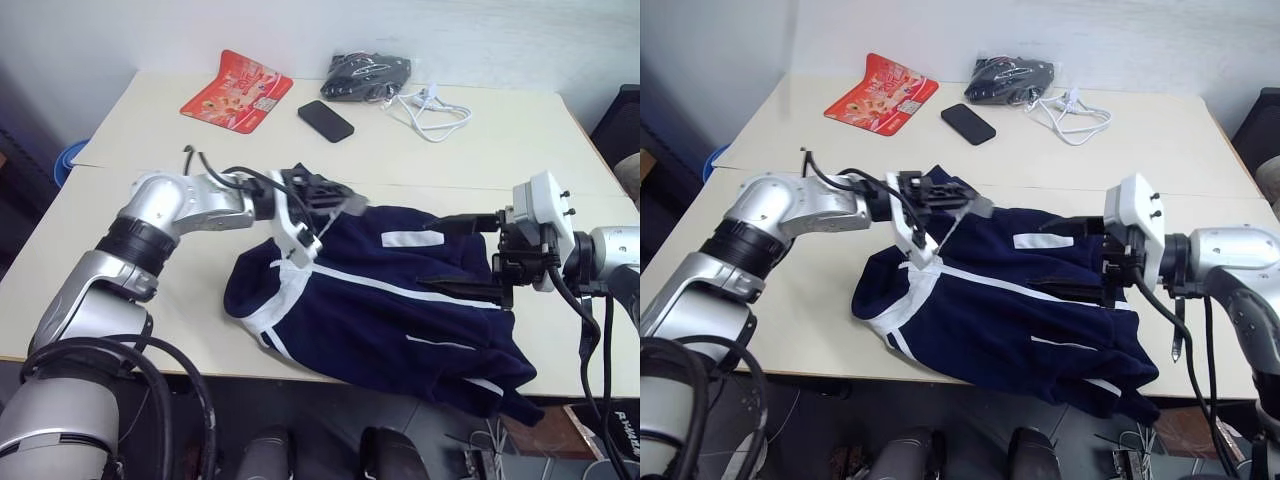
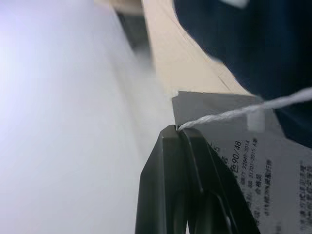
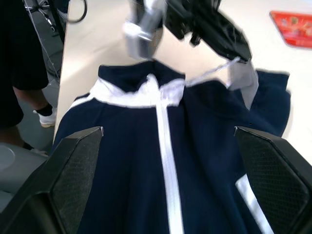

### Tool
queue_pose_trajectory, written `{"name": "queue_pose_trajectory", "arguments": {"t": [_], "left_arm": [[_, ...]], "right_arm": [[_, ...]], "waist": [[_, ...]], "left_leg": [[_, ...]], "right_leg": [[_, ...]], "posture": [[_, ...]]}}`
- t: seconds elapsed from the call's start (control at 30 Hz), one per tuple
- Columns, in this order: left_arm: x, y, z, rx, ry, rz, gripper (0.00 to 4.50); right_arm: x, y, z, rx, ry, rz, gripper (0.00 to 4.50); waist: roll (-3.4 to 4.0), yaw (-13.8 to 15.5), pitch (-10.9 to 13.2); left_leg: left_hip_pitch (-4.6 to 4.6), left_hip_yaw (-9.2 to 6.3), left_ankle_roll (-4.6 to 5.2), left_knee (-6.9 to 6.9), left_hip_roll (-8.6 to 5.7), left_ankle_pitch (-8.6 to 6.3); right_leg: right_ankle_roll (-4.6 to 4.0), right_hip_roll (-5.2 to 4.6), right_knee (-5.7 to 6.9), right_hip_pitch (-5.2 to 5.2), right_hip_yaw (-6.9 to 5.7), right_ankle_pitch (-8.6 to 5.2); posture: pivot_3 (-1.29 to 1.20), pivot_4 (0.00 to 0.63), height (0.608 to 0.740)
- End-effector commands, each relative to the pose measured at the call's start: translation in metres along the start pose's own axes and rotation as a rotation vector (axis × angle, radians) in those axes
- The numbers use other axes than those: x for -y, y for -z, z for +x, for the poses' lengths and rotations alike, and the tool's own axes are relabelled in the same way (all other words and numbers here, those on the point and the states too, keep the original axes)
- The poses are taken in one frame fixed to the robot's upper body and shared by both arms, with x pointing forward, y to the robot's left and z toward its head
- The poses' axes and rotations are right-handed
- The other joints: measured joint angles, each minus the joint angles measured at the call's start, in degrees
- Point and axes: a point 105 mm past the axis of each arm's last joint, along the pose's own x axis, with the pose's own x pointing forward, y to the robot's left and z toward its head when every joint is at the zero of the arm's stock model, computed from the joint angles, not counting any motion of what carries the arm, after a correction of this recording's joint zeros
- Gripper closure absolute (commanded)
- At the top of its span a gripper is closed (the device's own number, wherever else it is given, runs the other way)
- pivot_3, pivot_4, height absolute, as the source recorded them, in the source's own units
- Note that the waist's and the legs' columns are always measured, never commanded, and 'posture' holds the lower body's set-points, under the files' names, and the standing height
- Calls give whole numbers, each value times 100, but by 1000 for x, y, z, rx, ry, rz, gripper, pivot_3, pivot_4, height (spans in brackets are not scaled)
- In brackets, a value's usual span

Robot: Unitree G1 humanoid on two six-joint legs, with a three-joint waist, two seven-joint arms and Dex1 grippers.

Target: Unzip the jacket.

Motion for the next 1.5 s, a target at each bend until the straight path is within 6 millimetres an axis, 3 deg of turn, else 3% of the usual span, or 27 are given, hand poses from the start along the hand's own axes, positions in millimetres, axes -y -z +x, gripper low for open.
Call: {"name": "queue_pose_trajectory", "arguments": {"t": [0.03, 0.13, 0.3, 0.33, 0.5, 0.8, 0.97, 1.2, 1.27, 1.43, 1.5], "left_arm": [[-24, -28, 19, 189, -150, 101, 4478], [-14, -49, 30, 308, -143, 69, 4478], [35, -73, 34, 407, 54, -62, 4478], [42, -75, 33, 412, 89, -90, 4298], [59, -80, 22, 428, 192, -228, 3008], [52, -70, 12, 364, 163, -371, 113], [47, -43, -6, 188, 120, -585, 27], [55, -76, -71, 210, 480, -904, 27], [60, -77, -83, 178, 546, -920, 27], [76, -69, -98, 115, 672, -740, 27], [74, -58, -101, 40, 630, -842, 27]], "right_arm": [[-6, -4, -17, -32, 22, -32, 0], [-12, 2, -23, -53, 37, -12, 0], [-17, 6, -21, -53, 71, -8, 0], [-18, 6, -20, -51, 74, -7, 0], [-20, 7, -18, -49, 81, -2, 0], [-17, 10, -13, -67, 62, -13, 0], [-12, 18, -6, -98, 62, -50, 0], [-12, 32, 10, -103, 63, -76, 0], [-10, 34, 12, -102, 67, -81, 0], [-8, 33, 13, -94, 64, -87, 0], [-6, 32, 14, -95, 74, -105, 0]], "waist": [[0, 25, 0], [-1, 43, 0], [-2, 11, 0], [-2, 7, 0], [-4, -11, 1], [-5, -17, 2], [-5, -57, 1], [-3, -239, 1], [-3, -186, 1], [-3, -35, 1], [-3, -45, 1]], "left_leg": [[-4, 1, 2, 0, 0, -1], [-21, 4, 3, 7, 1, -2], [-40, 9, 3, 16, 2, -2], [-41, 9, 3, 17, 2, -2], [-46, 6, 3, 18, 2, -2], [-49, 1, 6, 24, 1, -3], [-49, 1, 5, 26, 2, -3], [-46, -50, 1, 24, 6, -1], [-45, -49, 2, 30, 4, -1], [-46, -21, 6, 48, -3, -3], [-46, -18, 7, 46, -3, -4]], "right_leg": [[1, 0, -1, -5, 1, 0], [3, 0, 0, -22, 3, 2], [4, 0, 8, -41, 4, 2], [4, 0, 8, -42, 4, 2], [4, 0, 8, -44, 2, 2], [5, 0, 8, -43, 0, 3], [5, 0, 8, -44, 0, 3], [4, 2, 15, -47, 0, 2], [4, 2, 15, -42, 2, 2], [6, 2, 11, -24, -3, 3], [7, 2, 10, -25, -3, 4]], "posture": [[0, 150, 740], [0, 150, 740], [0, 150, 740], [0, 150, 740], [0, 150, 740], [0, 150, 740], [0, 150, 740], [0, 150, 740], [0, 150, 740], [0, 150, 740], [0, 150, 740]]}}
